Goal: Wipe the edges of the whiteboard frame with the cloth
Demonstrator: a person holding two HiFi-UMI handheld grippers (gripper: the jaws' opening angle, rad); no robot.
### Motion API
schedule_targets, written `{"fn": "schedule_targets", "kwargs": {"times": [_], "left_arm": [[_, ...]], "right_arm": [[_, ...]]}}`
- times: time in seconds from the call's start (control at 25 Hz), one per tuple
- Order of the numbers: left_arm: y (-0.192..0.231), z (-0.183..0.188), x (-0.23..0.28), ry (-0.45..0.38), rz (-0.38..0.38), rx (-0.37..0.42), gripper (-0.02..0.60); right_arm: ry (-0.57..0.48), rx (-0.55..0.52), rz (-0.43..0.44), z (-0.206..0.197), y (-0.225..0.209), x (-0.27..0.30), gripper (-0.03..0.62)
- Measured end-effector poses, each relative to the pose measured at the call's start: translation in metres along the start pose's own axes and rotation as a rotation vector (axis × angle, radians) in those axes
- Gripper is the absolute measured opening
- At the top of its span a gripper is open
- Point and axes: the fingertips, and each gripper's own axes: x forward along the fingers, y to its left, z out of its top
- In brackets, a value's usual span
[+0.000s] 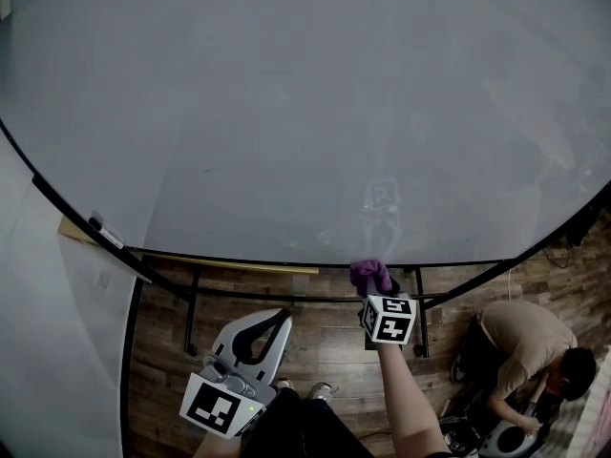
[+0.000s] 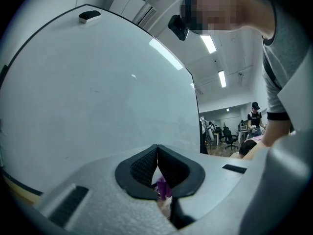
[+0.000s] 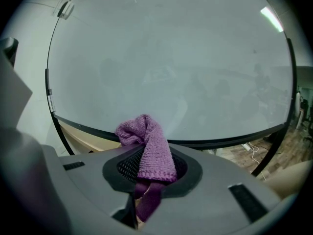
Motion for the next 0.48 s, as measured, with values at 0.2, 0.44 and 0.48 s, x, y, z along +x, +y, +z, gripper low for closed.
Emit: {"fn": "schedule_targets", "kwargs": {"times": [0.2,0.44,0.48], "left_arm": [[0.004,0.002,0.005,0.008,-0.082,-0.009,0.017],[0.013,-0.003,0.005,0.013,-0.150,-0.003,0.017],[0.015,-0.004,0.005,0.013,-0.155,0.003,0.017]], "right_arm": [[0.017,0.029,-0.047,-0.002,0.000,-0.001,0.075],[0.009,0.042,-0.091,0.000,0.000,-0.001,0.075],[0.006,0.045,-0.093,0.001,0.000,0.000,0.075]]}}
